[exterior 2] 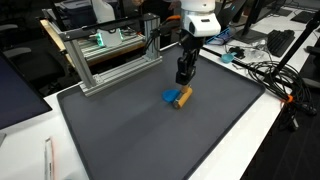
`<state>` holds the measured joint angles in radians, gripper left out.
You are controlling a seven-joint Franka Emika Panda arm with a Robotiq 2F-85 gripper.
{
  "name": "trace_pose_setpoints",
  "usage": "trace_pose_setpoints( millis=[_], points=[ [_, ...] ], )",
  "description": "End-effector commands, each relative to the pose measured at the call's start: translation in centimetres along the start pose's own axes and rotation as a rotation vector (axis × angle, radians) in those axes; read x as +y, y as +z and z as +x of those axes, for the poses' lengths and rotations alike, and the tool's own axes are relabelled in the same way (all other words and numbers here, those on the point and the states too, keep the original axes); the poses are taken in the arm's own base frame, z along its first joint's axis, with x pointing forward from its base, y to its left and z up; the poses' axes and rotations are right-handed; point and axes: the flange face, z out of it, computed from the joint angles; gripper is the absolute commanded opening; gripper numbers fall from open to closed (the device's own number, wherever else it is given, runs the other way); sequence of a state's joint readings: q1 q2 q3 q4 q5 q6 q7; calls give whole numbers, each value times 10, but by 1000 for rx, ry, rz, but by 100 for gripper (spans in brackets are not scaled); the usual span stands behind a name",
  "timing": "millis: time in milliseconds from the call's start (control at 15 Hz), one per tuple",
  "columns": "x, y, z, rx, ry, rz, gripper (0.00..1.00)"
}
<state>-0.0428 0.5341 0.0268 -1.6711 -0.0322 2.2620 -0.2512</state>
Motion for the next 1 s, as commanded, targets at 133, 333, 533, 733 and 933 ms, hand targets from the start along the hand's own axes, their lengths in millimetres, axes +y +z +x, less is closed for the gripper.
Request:
trace_pose_setpoints(
  millis=[133, 333, 533, 733, 933],
  points=[
    [1, 24, -19, -123, -9, -2, 22],
    [1, 21, -17, -81, -19, -11, 22],
    [1, 17, -18, -73, -18, -12, 22],
    [2, -1, -16, 76, -5, -38, 22],
    [1, -10, -28, 66, 0, -34, 22]
  ],
)
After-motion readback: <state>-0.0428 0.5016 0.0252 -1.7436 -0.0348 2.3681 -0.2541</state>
